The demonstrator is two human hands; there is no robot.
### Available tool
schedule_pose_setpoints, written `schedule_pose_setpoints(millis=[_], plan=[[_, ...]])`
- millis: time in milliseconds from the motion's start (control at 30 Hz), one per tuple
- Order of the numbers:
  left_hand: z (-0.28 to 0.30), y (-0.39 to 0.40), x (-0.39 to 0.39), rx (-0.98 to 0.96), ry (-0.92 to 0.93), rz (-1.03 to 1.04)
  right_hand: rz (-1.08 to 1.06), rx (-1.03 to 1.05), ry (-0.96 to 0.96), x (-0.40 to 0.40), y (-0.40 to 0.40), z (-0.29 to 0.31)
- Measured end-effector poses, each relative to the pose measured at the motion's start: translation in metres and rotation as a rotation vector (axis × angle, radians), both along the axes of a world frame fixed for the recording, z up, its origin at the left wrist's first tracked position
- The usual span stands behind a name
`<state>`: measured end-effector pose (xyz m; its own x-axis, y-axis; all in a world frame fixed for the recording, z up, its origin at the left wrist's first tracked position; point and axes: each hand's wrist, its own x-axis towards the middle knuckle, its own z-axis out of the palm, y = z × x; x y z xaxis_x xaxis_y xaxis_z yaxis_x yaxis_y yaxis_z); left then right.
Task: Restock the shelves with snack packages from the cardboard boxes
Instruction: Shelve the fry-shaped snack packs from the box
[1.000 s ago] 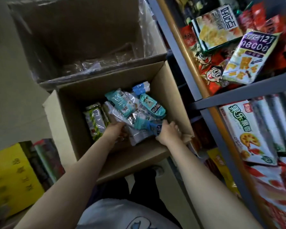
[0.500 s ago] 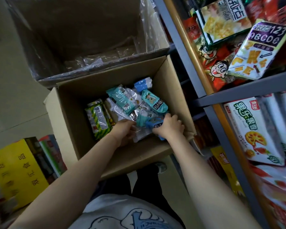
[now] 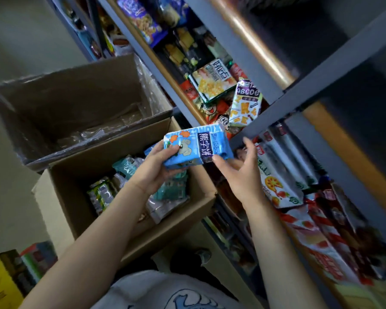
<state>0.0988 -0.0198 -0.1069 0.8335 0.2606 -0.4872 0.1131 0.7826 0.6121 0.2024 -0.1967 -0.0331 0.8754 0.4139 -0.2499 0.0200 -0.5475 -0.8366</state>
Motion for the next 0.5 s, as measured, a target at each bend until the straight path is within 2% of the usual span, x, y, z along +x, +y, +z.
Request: schedule_pose_setpoints(millis=[67, 100, 167, 300, 500], plan=[[0.017, -0.005, 0.001, -0.002, -0.116, -0.037, -0.091, 0.205, 0.267, -0.005, -0.004, 0.016], [0.026, -0.009, 0.001, 0.000, -0.170, -0.068, -0.092, 0.292, 0.340, -0.008, -0.006, 0.024], [0.045, -0.021, 0.003, 0.017, -0.236, -0.130, -0.093, 0.367, 0.341, -0.013, -0.011, 0.040], [0.080, -0.039, 0.007, 0.125, -0.247, -0.216, -0.119, 0.466, 0.264, -0.016, -0.037, 0.067], [0.143, -0.053, 0.021, 0.451, -0.359, -0.600, -0.237, 0.565, 0.233, -0.018, -0.083, 0.106]])
